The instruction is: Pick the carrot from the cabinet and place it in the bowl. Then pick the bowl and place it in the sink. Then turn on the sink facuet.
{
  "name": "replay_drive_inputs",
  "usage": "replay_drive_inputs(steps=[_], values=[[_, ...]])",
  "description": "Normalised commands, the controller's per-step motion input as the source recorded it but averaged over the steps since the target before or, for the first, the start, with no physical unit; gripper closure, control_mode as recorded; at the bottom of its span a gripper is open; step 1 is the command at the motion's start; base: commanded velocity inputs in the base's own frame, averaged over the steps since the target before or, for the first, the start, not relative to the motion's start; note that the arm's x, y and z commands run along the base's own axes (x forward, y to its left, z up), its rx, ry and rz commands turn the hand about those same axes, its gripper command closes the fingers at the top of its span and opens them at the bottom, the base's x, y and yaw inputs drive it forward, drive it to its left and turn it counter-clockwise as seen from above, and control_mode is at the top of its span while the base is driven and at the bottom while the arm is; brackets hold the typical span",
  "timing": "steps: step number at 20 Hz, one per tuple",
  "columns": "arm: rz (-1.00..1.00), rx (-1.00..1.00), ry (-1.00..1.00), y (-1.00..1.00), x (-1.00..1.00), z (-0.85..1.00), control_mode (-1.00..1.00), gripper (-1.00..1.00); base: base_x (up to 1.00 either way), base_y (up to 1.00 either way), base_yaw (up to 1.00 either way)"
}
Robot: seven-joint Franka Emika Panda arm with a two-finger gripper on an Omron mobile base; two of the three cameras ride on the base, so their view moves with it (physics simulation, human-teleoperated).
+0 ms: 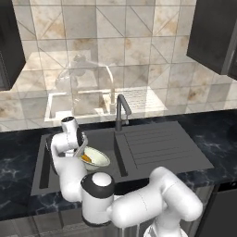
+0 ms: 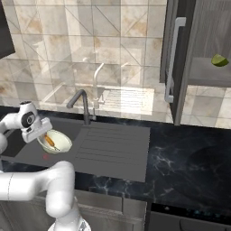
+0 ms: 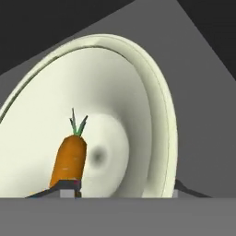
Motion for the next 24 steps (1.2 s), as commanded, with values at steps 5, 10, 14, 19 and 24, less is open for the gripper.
replay_drive_inputs(steps=[5,10,14,19,24], values=[[-0.12,0.07,-0.09,0.00,-0.78,0.32,-1.00,-1.00,0.00,0.00,0.00],[-0.12,0.09,-0.17,0.00,-1.00,0.60,-1.00,-1.00,0.00,0.00,0.00],[-0.12,0.10,-0.22,0.00,-1.00,0.71,-1.00,-1.00,0.00,0.00,0.00],[-0.13,0.08,-0.26,-0.09,-1.00,0.80,-1.00,-1.00,0.00,0.00,0.00],[-0.07,0.08,-0.25,-0.20,-0.96,0.68,-1.00,-1.00,0.00,0.00,0.00]])
